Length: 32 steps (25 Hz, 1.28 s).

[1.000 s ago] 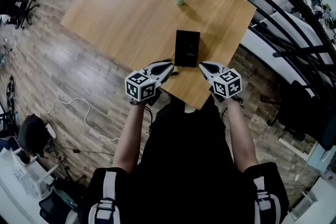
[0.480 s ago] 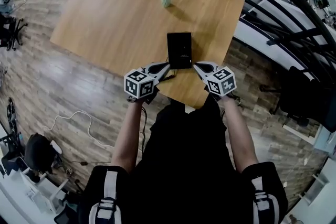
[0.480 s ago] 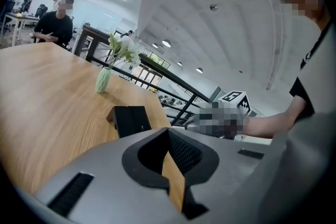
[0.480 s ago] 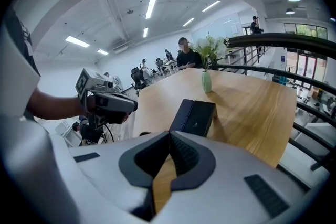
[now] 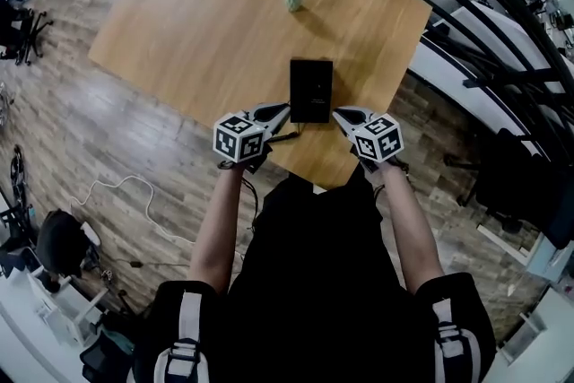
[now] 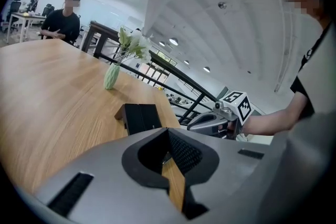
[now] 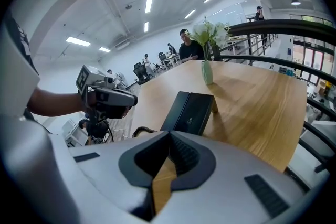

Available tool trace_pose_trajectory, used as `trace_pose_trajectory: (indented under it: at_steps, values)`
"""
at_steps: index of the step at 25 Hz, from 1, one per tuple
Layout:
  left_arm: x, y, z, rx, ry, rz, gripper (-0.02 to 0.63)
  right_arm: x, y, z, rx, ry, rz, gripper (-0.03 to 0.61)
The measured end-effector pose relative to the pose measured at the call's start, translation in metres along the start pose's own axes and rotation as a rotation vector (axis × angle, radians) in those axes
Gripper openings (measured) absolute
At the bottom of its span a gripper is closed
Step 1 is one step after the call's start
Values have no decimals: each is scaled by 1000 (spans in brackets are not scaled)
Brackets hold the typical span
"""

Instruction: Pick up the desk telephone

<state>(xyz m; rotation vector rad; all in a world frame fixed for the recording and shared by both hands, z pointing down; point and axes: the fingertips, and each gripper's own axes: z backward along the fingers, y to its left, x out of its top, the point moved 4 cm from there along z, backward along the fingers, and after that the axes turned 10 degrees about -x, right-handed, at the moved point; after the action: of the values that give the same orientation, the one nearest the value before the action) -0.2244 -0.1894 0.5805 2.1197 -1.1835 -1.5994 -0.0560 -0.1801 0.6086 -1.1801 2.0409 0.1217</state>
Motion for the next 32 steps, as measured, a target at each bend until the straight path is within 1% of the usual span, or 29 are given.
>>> trace_pose_trajectory:
  at_steps: [5, 9, 10, 11, 12, 14, 16, 21, 24, 25, 29, 32]
  values:
    - [0, 11, -5, 18, -60, 85, 21, -4, -11, -13, 31, 40, 17, 25]
    - [0, 24, -12, 19, -66, 129, 25, -2, -23, -25, 52, 62, 18, 25]
    - [0, 27, -14, 16, -67, 146, 38, -1, -26, -29, 55, 68, 12, 25]
    - [0, 31, -16, 15, -65, 159, 72, -1, -29, -32, 61, 74, 3, 25]
    - [-1, 34, -18, 19, -56, 166, 98, -1, -32, -35, 68, 79, -11, 25]
    - [-6, 42, -22, 35, -22, 169, 119, -1, -35, -40, 86, 87, -51, 25]
    - [-11, 49, -25, 44, 12, 176, 125, -2, -37, -46, 95, 92, -82, 25]
    - [-21, 59, -33, 43, 53, 204, 138, -10, -41, -57, 88, 117, -92, 26]
    - [-26, 65, -39, 41, 85, 206, 155, -14, -44, -59, 75, 115, -105, 32]
    - [-28, 67, -41, 43, 98, 203, 168, -15, -46, -59, 71, 111, -113, 41]
    - [-36, 74, -46, 43, 124, 214, 187, -18, -47, -63, 76, 107, -146, 145]
    - [-42, 78, -51, 35, 143, 225, 195, -20, -47, -69, 83, 110, -162, 190]
